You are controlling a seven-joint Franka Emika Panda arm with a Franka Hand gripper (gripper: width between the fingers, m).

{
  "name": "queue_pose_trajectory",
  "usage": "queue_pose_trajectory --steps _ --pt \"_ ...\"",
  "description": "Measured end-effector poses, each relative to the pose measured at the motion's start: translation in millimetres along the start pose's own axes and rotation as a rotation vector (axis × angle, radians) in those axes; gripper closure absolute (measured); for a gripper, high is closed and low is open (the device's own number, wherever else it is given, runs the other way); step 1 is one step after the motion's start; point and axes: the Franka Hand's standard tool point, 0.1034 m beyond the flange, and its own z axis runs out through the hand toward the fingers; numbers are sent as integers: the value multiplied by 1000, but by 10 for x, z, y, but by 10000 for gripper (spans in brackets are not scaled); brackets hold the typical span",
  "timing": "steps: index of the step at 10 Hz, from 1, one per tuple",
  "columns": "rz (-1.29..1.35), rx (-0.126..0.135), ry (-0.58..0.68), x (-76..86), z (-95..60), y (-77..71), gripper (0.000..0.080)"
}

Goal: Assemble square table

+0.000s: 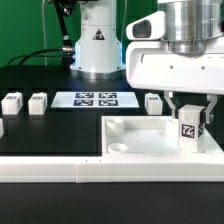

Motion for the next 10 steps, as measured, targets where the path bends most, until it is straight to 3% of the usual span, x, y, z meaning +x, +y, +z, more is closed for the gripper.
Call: queue_pose_trajectory --steps 4,6,8,9,10 --pt "462 1 -5 -11 2 -10 508" --pt "632 -11 -12 -27 2 -4 508" --pt "714 -8 -12 -23 2 -6 508" --pt "722 -8 -12 -26 4 -8 438" --pt "697 -8 -12 -27 4 -8 438"
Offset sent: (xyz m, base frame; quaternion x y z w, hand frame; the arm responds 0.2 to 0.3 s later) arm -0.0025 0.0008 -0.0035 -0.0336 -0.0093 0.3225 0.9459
